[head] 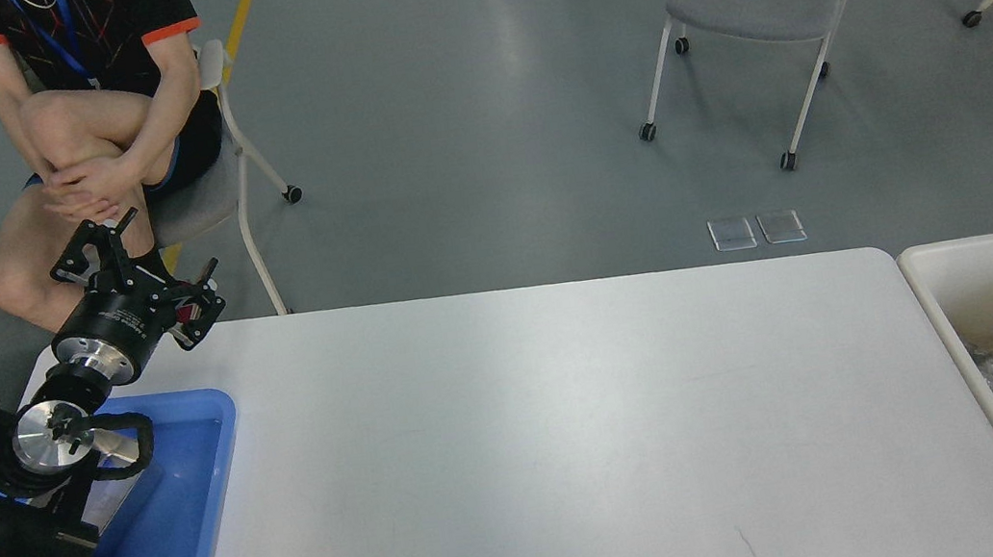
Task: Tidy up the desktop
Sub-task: 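Release the foil tray into the white bin and return the left arm to rest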
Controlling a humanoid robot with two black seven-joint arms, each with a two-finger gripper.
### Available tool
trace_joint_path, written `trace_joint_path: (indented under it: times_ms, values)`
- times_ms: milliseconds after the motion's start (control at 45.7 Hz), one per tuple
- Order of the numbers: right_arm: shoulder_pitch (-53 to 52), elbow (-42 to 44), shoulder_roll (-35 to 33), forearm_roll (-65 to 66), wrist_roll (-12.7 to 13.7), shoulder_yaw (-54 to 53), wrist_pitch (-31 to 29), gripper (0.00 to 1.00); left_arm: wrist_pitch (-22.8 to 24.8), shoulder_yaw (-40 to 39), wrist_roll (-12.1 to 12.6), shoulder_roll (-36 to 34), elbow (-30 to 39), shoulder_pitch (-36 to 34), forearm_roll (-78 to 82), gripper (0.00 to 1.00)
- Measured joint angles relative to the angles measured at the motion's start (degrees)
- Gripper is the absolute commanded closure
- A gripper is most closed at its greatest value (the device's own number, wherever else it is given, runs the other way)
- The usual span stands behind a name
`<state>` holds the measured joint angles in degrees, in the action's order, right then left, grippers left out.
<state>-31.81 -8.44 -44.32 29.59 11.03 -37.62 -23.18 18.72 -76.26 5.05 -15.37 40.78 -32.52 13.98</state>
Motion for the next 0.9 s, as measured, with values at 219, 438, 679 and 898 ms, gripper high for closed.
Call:
trace_joint_path:
  times_ms: [219, 438, 679, 898]
  values:
    - [1.21, 2.34, 6.05, -1.75, 0.32, -0.07, 8.72, 0.00, -0.41, 0.14, 0.45, 0.00, 0.08, -0.07, 0.29, 0.03]
    - [1.06, 2.16, 6.74, -8.32, 0.23, -0.22, 8.96, 0.00, 0.19, 0.14, -0.72, 0.38, 0.02, -0.17, 0.68, 0.03]
    - [-9.08, 1.65, 15.57, -11.34, -2.42, -12.61, 9.11, 0.00, 1.93, 0.04, -0.81, 0.84, 0.02, -0.10, 0.54, 0.03]
    - [-14.06, -4.47, 25.08, -11.91, -15.59, -21.45, 9.00, 0.00, 1.38, -0.05, -0.76, 3.65, 0.00, 0.00, 0.14, 0.03]
